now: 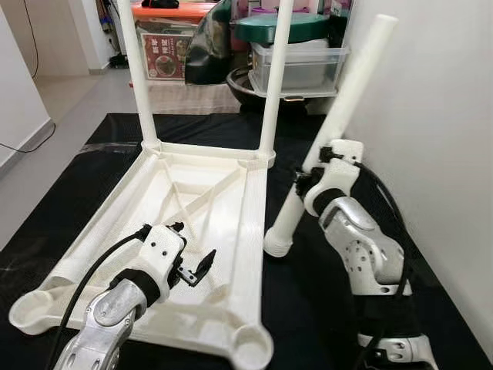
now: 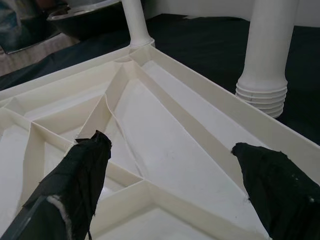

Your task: Building children table

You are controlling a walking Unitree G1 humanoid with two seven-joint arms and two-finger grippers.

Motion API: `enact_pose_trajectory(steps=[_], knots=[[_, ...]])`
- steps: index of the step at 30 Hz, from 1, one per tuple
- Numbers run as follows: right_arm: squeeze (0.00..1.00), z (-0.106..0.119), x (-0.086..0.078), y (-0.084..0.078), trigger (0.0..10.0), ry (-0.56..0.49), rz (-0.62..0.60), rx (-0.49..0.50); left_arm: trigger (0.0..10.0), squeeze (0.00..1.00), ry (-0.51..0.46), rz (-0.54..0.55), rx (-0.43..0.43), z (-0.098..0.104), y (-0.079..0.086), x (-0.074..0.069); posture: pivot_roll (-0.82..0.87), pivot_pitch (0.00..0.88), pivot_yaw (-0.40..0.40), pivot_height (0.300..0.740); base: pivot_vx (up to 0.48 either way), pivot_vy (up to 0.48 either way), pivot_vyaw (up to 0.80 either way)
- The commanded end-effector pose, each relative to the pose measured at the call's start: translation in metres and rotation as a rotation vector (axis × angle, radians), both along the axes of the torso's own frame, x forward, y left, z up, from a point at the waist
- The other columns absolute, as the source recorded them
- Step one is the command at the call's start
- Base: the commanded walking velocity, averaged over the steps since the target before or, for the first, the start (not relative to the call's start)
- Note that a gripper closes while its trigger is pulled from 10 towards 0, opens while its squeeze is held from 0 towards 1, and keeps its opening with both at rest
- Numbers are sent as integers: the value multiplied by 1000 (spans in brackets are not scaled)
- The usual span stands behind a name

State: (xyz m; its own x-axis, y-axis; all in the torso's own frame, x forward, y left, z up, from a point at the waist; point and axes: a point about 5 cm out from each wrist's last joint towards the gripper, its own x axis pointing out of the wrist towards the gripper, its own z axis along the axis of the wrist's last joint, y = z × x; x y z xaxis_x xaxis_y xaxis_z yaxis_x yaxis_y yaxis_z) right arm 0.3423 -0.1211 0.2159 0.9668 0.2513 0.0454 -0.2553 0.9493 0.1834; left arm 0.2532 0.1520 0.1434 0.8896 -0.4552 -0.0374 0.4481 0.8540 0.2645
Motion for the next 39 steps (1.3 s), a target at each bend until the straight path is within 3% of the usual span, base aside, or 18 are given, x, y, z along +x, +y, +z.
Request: enact_pose_trajectory(steps=[1, 2, 3, 5, 6, 8, 11, 17, 20, 25, 39], knots=[[0, 9, 4, -7, 0, -67, 14, -53, 10000, 0, -1, -2, 16, -2, -2, 0, 27, 0, -53, 740, 0, 0, 0], [0, 16, 9, -23, 0, -97, 24, -112, 10000, 0, 2, -3, 15, -2, -1, -1, 25, 0, -53, 740, 0, 0, 0], [0, 16, 9, -23, 0, -97, 24, -112, 10000, 0, 2, -3, 15, -2, -1, -1, 25, 0, -53, 740, 0, 0, 0], [0, 36, 12, -49, 0, -153, 67, -181, 10000, 0, 12, -8, 6, -4, 1, -3, 15, 0, -49, 740, 0, 0, 0], [0, 36, 12, -49, 0, -153, 67, -181, 10000, 0, 12, -8, 6, -4, 1, -3, 15, 0, -49, 740, 0, 0, 0], [0, 58, 9, -68, 0, -211, 108, -220, 10000, 0, 25, -1, -16, -5, 2, -4, 13, 0, -47, 740, 0, 0, 0], [0, 65, 8, -73, 0, -227, 119, -229, 10000, 0, 29, 3, -22, -6, 3, -4, 10, 0, -46, 740, 0, 0, 0], [0, 77, 3, -69, 0, -263, 150, -154, 10000, 0, 37, 34, -44, -6, 4, -5, 18, 0, -47, 740, 0, 0, 0], [0, 71, -2, -50, 0, -270, 216, -83, 10000, 0, 34, 54, -61, -4, 7, -7, 30, 0, -48, 740, 0, 0, 0], [0, 67, -3, -41, 0, -269, 242, -29, 10000, 0, 36, 59, -72, -4, 8, -11, 46, 0, -49, 740, 0, 0, 0], [0, 67, 0, -41, 0, -266, 243, 56, 10000, 0, 40, 44, -101, -4, 1, -12, 43, 0, -50, 740, -199, 0, 0]])
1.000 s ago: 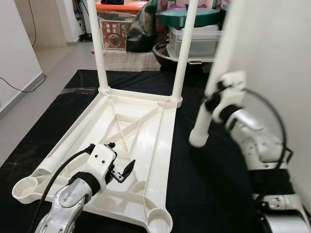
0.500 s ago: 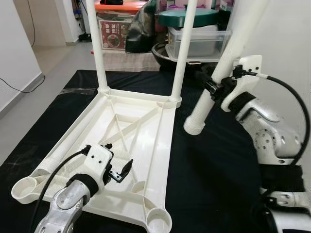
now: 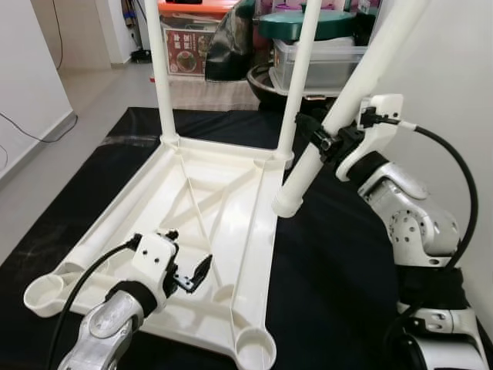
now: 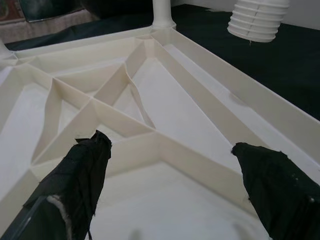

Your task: Building children table

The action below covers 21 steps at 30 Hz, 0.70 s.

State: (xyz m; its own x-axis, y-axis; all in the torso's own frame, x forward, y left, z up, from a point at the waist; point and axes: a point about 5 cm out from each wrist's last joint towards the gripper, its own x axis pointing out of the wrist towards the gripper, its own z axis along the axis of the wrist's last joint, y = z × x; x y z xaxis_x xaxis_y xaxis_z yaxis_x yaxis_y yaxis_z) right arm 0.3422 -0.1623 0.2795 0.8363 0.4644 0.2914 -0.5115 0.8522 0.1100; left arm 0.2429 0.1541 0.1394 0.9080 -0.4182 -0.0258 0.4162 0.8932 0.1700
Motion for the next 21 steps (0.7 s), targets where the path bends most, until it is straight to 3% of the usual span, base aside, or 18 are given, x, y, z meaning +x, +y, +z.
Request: enact_pose_trajectory(steps=[1, 8, 21], knots=[[0, 3, 0, 0, 0, -5, 7, 26, 10000, 0, 8, -1, -9, 0, -1, -1, 43, 0, -50, 740, -304, 0, 0], [0, -2, -2, 5, 0, 18, 10, 56, 10000, 0, 10, -5, -14, 0, -3, -1, 44, 0, -52, 740, -294, 0, 0], [0, -13, -8, 8, 0, 52, 0, 66, 10000, 0, 28, 49, -68, -2, 2, 1, 33, 0, -47, 740, 0, 0, 0]])
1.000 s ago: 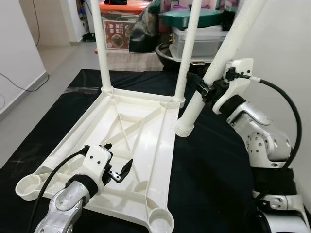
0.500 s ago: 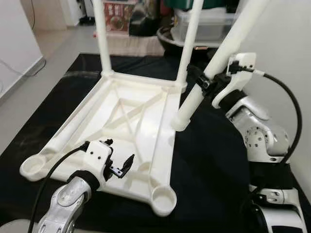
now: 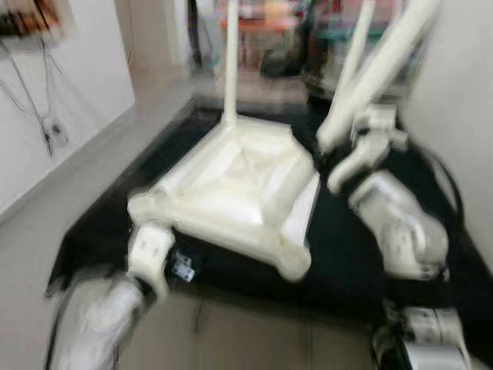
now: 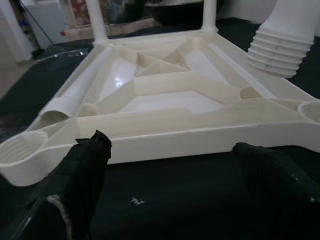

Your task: Building children table

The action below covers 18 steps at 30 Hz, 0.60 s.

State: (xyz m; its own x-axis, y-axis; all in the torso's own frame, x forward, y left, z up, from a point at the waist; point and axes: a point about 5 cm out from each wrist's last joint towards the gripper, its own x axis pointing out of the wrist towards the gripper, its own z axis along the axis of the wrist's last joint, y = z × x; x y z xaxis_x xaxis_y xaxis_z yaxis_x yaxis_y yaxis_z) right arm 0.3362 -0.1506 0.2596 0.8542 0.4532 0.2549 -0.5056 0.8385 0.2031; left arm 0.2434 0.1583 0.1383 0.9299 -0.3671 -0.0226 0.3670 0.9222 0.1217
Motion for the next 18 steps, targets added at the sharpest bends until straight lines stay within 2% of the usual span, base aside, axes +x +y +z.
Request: enact_pose_trajectory(steps=[1, 9, 14, 18], knots=[[0, 7, -2, -5, 0, -28, -10, -5, 10000, 0, 15, -3, -33, -1, -2, 0, 33, 0, -47, 740, 0, 0, 0], [0, 15, 2, -16, 0, -58, -17, -67, 10000, 0, 27, 24, -48, -2, 2, 2, 36, 0, -49, 740, 0, 0, 0], [0, 12, -3, -20, 0, -62, 78, -195, 10000, 0, 39, 40, -55, -5, 6, 1, 32, 0, -49, 740, 0, 0, 0], [0, 10, -3, -20, 0, -59, 98, -223, 10000, 0, 46, 58, -61, -5, 10, 1, 32, 0, -49, 740, 0, 0, 0]])
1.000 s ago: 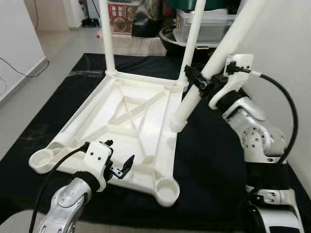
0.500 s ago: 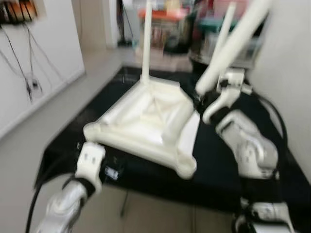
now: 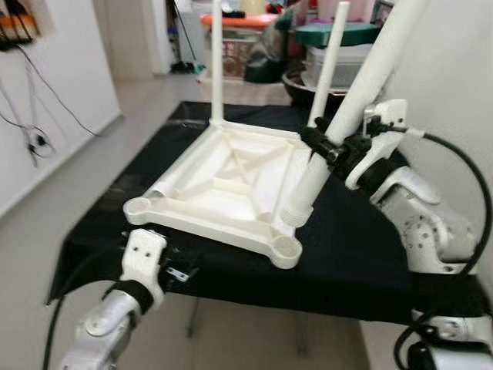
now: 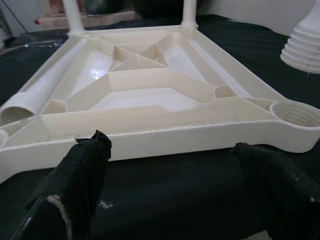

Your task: Building children table

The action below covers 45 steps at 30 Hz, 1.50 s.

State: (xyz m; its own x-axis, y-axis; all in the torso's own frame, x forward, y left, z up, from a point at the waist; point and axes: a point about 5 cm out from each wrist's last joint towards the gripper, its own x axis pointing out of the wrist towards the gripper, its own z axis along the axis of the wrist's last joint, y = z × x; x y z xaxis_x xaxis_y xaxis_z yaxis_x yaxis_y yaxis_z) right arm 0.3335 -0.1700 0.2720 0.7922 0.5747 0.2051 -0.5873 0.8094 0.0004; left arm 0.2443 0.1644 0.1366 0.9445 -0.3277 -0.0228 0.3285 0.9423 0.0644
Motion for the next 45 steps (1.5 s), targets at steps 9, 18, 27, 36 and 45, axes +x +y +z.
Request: enact_pose_trajectory(steps=[9, 18, 27, 36, 45], knots=[[0, -17, -7, 13, 0, 17, 145, -143, 10000, 0, 71, 45, 14, -12, 14, -6, 38, 0, -49, 740, 0, 0, 0], [0, -31, -10, 26, 0, 10, 315, -237, 10000, 0, 147, 149, 6, -22, 53, -24, 69, 0, -58, 740, 0, 0, 0], [0, -36, 4, 37, 0, 14, 364, -266, 10000, 0, 244, 274, 5, -43, 79, -50, 99, 0, -83, 740, 0, 0, 0], [0, -44, 9, 39, 0, 23, 390, -271, 10000, 0, 253, 247, -8, -46, 70, -47, 98, 0, -79, 740, 0, 0, 0], [0, -57, 19, 38, 0, 45, 386, -273, 10000, 0, 248, 226, -18, -47, 61, -41, 103, 0, -82, 740, 0, 0, 0]])
